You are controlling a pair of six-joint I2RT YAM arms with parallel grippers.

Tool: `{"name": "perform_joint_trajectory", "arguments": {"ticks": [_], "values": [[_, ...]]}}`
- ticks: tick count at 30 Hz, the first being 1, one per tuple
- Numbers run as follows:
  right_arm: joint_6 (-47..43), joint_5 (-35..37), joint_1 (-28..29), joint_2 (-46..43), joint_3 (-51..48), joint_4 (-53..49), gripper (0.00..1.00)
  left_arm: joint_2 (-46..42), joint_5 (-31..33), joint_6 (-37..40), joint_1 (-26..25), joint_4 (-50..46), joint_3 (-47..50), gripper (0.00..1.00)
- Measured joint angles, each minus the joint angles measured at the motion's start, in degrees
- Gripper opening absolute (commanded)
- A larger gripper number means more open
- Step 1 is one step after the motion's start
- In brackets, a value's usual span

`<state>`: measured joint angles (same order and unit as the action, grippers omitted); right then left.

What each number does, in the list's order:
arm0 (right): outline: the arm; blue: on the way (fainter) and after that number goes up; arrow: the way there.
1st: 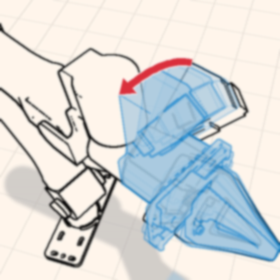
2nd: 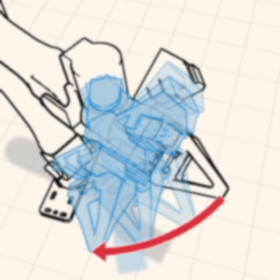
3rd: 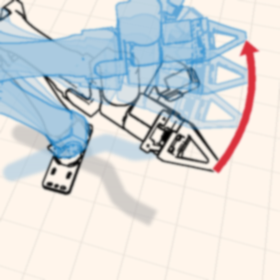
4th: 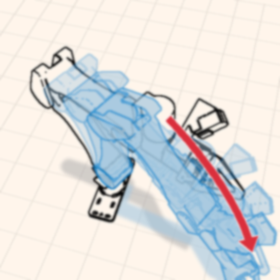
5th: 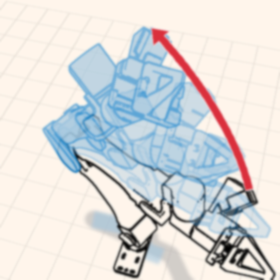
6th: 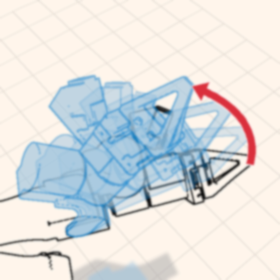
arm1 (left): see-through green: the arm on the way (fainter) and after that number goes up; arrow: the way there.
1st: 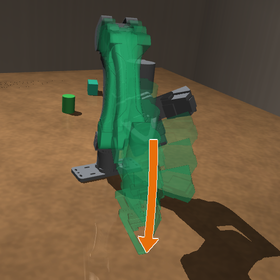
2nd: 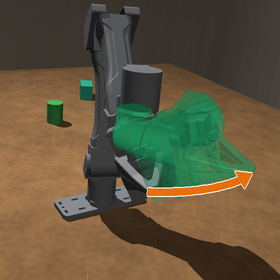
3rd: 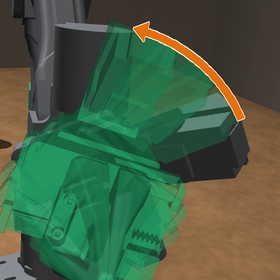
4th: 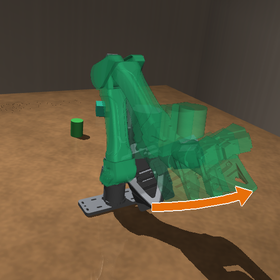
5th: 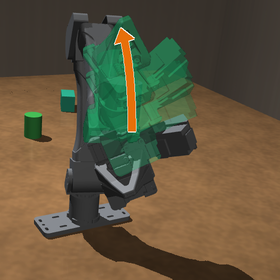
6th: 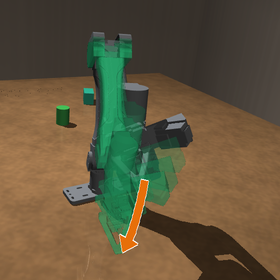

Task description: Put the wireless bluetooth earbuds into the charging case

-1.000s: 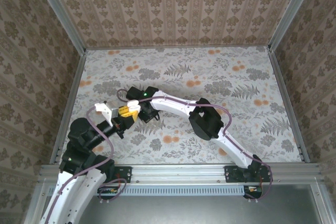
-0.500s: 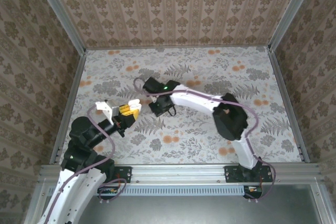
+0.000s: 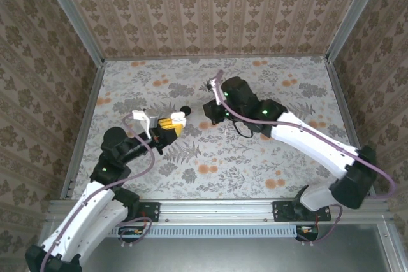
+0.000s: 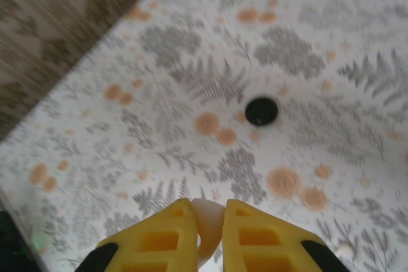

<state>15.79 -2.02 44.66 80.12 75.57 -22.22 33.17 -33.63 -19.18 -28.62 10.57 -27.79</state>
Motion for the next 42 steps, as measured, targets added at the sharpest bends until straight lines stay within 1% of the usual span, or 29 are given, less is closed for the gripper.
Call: {"name": "perform_joint_trajectory", "arguments": {"ticks": [3, 6, 14, 18, 28, 42], "values": [[-0.7, -2.4, 0.1, -5.4, -2.8, 4.8, 0.12, 2.6, 0.0, -0.1, -1.9, 3.2, 0.0, 0.00], [-1.1, -5.1, 0.5, -8.2, -4.0, 9.0, 0.12, 4.6, 0.1, -0.1, -3.3, 5.6, 0.0, 0.00], [-1.8, -11.1, 2.1, -8.8, -4.8, 16.6, 0.13, 6.7, 1.1, -0.1, -6.7, 9.6, 0.0, 0.00], [-1.7, -13.2, 2.9, -8.0, -4.8, 19.3, 0.12, 6.8, 1.7, -0.1, -7.3, 10.2, 0.0, 0.00], [-1.8, -15.1, 4.0, -7.1, -6.9, 21.0, 0.12, 5.9, 2.9, -0.1, -7.4, 10.6, 0.0, 0.00], [-2.5, -15.3, 5.0, -5.2, -7.2, 22.1, 0.12, 4.9, 3.3, -0.1, -7.4, 10.4, 0.0, 0.00]]}}
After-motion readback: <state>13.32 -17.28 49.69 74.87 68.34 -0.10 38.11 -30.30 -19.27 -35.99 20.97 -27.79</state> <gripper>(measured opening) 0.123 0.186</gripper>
